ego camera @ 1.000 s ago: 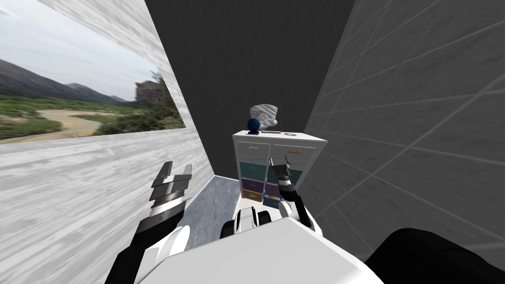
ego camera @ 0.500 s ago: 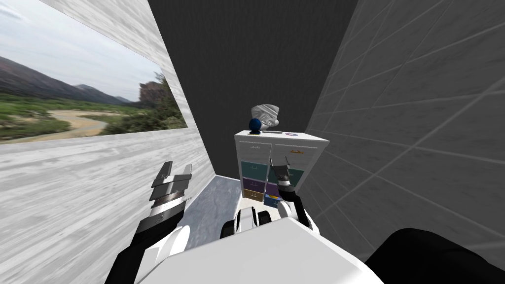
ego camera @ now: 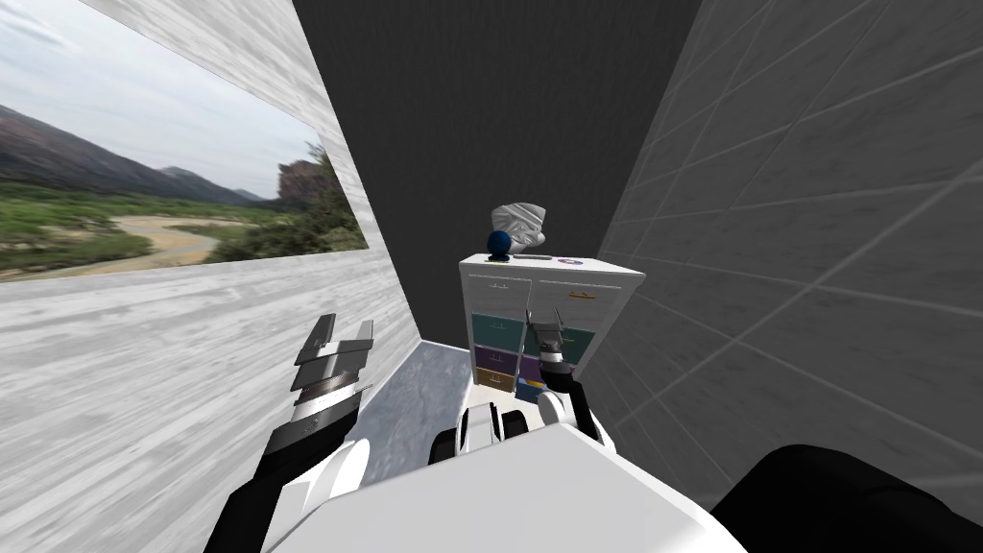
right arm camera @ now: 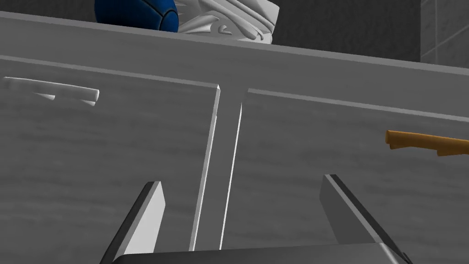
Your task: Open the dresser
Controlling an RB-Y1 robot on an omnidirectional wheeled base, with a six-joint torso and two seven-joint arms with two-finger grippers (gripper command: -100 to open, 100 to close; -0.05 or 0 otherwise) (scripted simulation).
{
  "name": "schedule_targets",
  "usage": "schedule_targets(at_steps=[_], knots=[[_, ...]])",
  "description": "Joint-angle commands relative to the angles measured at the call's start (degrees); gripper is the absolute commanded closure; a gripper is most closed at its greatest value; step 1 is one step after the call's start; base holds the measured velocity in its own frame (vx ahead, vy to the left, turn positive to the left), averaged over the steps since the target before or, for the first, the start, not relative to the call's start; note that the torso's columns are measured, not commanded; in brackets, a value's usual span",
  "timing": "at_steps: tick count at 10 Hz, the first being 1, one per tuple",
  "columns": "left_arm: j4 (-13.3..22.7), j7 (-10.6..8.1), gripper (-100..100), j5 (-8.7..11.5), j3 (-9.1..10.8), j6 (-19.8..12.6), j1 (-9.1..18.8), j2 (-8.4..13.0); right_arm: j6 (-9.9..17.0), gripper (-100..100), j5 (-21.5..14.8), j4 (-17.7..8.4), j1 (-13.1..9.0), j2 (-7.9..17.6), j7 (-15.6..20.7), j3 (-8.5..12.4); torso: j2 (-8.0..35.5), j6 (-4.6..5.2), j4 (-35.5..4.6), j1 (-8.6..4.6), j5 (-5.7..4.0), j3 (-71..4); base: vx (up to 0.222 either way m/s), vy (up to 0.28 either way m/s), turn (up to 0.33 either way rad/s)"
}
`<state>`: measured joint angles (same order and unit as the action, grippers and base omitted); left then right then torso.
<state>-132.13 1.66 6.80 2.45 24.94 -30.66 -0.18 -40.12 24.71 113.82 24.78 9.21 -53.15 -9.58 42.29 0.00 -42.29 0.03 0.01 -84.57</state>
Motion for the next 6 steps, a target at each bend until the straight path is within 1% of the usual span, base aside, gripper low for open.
schedule_targets(at_steps=[1,2,3,4,5,6], knots=[[0.0,0.0,0,0.0,0.0,0.0,0.0,0.0,-1.2,-100,2.7,-1.6,-0.5,0.2,-4.5,-0.8,0.0,-0.01,0.0,0.02,0.0,0.0,-0.001,0.036,0.009],[0.0,0.0,0,0.0,0.0,0.0,0.0,0.0,-1.2,-100,2.7,-1.6,-0.5,0.2,-5.7,-0.8,0.0,0.0,0.0,-0.03,-0.01,0.0,-0.003,0.014,-0.004],[0.0,0.0,0,0.0,0.0,0.0,0.0,0.0,-2.2,-100,5.2,-3.0,-1.1,0.5,-7.6,-1.6,0.0,0.0,0.0,-0.11,-0.03,0.0,-0.004,0.026,0.021],[0.0,0.0,0,0.0,0.0,0.0,0.0,0.0,-2.2,-100,5.2,-3.0,-1.1,0.5,-9.2,-1.6,0.0,-0.01,0.0,-0.05,-0.03,0.0,-0.004,0.026,0.011],[0.0,0.0,0,0.0,0.0,0.0,0.0,0.0,-2.2,-100,5.2,-3.0,-1.1,0.5,-9.9,-1.6,0.0,0.0,0.0,-0.03,-0.01,0.0,-0.003,0.013,-0.001],[0.0,0.0,0,0.0,0.0,0.0,0.0,0.0,-3.1,-100,7.6,-4.5,-1.7,0.7,-12.0,-2.4,0.0,0.0,0.0,-0.06,-0.02,0.0,-0.005,0.03,0.021]])
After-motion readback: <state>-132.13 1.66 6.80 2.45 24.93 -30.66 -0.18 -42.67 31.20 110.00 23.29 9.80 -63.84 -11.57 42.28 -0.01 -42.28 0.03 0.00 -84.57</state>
